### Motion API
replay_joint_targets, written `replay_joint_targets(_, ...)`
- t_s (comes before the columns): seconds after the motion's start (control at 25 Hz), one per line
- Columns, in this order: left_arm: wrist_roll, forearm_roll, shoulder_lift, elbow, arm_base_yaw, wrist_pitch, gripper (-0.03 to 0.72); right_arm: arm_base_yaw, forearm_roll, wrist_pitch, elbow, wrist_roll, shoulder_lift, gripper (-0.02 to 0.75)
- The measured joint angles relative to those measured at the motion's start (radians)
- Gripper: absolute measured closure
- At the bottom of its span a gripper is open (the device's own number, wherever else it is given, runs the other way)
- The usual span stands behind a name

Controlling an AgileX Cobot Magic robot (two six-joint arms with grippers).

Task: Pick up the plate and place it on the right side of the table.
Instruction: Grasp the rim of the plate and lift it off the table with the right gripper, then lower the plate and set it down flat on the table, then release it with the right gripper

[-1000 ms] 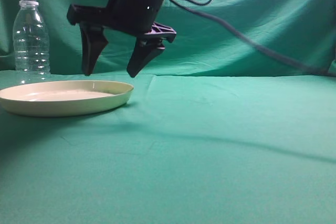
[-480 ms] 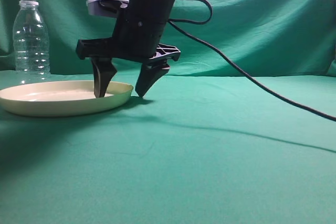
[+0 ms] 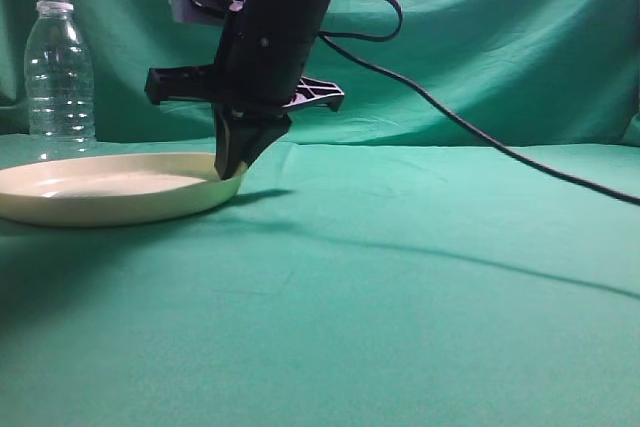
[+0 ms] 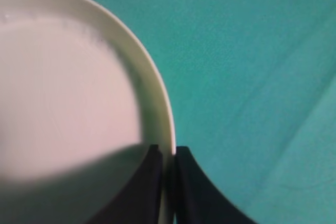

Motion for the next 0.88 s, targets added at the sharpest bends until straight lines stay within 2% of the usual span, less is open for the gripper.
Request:
replay_joint_targets(0.04, 0.0, 0.0, 0.0, 0.0, 0.0, 0.0, 0.688, 0.0, 0.0, 0.003, -0.003, 0.013, 0.0, 0.671)
replay_joint_targets(0.08, 0.0, 0.0, 0.0, 0.0, 0.0, 0.0, 0.688, 0.0, 0.0, 0.013, -0.009, 0.017, 0.0, 0.738)
replay_joint_targets(0.28, 0.0, 0.0, 0.0, 0.0, 0.0, 0.0, 0.688, -0.01, 0.0, 0.083, -0.039, 0.023, -0.033, 0.738)
replay_joint_targets(0.48, 0.0, 0.0, 0.0, 0.0, 0.0, 0.0, 0.688, -0.07, -0.016, 0.202, -0.041, 0.019, -0.154, 0.738)
replay_joint_targets(0.68, 0.0, 0.0, 0.0, 0.0, 0.0, 0.0, 0.688, -0.195, -0.014, 0.301, -0.024, 0.016, -0.257, 0.738)
replay_joint_targets(0.88, 0.0, 0.0, 0.0, 0.0, 0.0, 0.0, 0.688, -0.371, -0.01, 0.316, 0.136, 0.016, -0.377, 0.738)
